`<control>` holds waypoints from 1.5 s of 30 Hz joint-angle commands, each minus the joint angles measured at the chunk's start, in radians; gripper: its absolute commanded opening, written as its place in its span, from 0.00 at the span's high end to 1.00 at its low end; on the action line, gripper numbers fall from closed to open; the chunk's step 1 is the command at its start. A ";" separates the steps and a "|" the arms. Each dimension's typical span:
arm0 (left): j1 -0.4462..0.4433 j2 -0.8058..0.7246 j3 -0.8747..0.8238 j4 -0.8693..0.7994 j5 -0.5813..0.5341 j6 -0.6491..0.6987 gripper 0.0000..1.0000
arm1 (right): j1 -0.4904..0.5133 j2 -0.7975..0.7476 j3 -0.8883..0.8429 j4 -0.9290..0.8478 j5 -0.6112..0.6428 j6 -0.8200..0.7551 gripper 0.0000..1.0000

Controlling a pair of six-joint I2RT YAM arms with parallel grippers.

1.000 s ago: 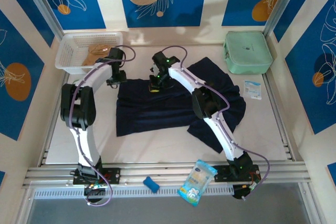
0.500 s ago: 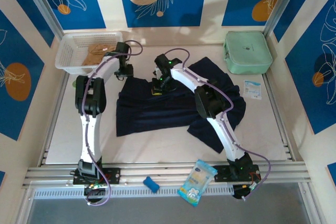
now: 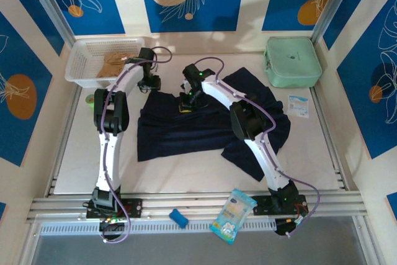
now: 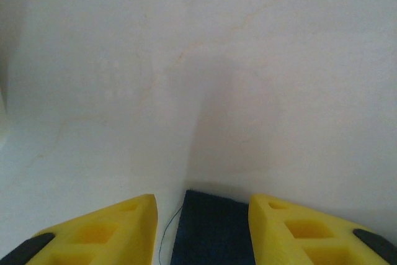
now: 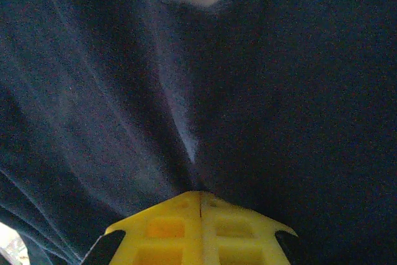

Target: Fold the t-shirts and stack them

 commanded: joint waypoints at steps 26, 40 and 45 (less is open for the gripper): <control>-0.016 -0.097 -0.086 -0.036 0.028 0.274 0.61 | 0.003 0.039 -0.020 -0.078 0.039 -0.008 1.00; -0.018 0.075 0.080 -0.125 -0.005 0.352 0.51 | 0.000 0.041 -0.039 -0.066 0.031 -0.008 1.00; -0.018 0.126 0.130 -0.159 -0.022 0.356 0.41 | -0.004 0.040 -0.045 -0.062 0.027 -0.008 1.00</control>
